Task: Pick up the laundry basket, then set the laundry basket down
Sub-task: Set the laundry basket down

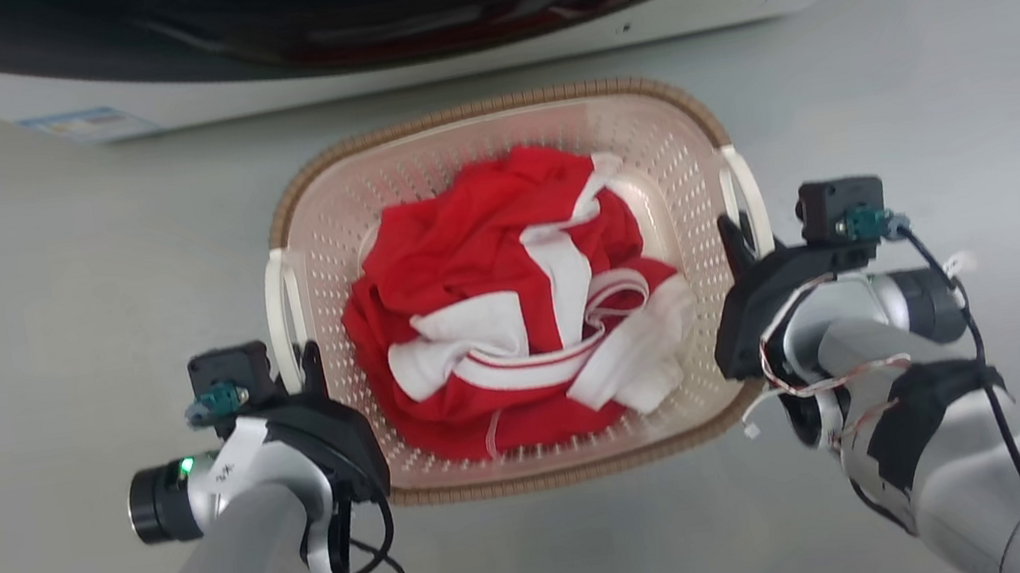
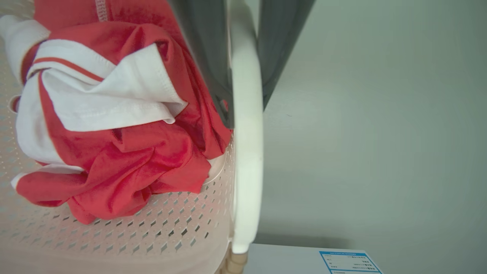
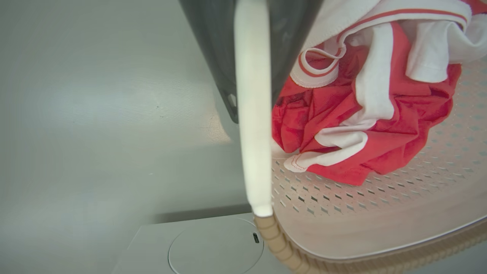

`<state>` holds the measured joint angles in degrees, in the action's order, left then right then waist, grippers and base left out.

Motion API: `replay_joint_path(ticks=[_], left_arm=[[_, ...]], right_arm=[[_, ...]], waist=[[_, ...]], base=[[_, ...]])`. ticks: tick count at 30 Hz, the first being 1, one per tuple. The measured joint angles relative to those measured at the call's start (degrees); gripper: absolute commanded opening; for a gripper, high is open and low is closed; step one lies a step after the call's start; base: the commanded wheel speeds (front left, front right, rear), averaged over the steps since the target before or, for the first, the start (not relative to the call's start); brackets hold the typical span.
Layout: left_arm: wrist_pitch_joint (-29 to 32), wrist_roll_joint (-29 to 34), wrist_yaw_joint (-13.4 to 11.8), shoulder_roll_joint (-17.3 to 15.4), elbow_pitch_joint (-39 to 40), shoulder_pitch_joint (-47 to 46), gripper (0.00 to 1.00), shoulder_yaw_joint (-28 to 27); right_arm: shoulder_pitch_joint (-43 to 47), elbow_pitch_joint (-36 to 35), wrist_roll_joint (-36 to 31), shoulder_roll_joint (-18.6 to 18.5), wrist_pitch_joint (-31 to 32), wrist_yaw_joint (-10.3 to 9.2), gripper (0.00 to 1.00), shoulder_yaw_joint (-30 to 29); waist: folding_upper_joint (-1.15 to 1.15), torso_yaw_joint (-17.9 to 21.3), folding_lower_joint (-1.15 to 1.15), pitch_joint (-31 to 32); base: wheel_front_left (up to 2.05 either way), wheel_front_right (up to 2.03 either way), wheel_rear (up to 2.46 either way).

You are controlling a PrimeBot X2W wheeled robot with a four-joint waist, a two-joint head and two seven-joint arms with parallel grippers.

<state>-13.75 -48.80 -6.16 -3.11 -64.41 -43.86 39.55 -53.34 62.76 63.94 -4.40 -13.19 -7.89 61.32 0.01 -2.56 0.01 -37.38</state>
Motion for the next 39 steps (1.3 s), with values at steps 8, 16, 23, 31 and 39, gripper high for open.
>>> replay_joint_path(ticks=[8,16,23,31,39], left_arm=[[-0.2,0.6,-0.4,0.0,0.4,-4.0,0.00,-0.5],[-0.5,2.1,-0.5,-0.1,0.5,-6.5,0.00,-1.6],[-0.5,2.8,-0.5,-0.5,1.3,-7.8,0.00,-2.4],[-0.6,3.7,-0.9,-0.6,2.2,-8.8,0.00,-3.7],[-0.7,5.5,-0.9,-0.6,3.0,-8.9,1.00,-5.3]], right_arm=[[-4.7,1.0,-1.5,-0.1,-0.5,0.01,0.00,-0.3],[-7.2,1.2,-2.5,-0.3,-0.8,0.01,0.00,-0.4],[-7.9,1.0,-3.0,-0.4,-1.1,0.01,0.00,-0.4],[-9.6,0.6,-3.6,-0.5,-1.2,0.00,0.27,-0.8],[-9.6,0.0,-4.6,0.3,-1.3,0.16,1.00,-1.6]], waist=[[0.00,-0.3,0.00,-6.6],[0.00,-0.6,0.00,-11.1],[-0.01,-0.8,0.00,-12.7],[-0.01,-1.1,-0.01,-13.8],[-0.01,-1.1,-0.01,-14.0]], base=[[0.00,0.00,0.00],[0.00,0.00,0.00],[0.00,0.00,0.00],[0.00,0.00,0.00],[0.00,0.00,0.00]])
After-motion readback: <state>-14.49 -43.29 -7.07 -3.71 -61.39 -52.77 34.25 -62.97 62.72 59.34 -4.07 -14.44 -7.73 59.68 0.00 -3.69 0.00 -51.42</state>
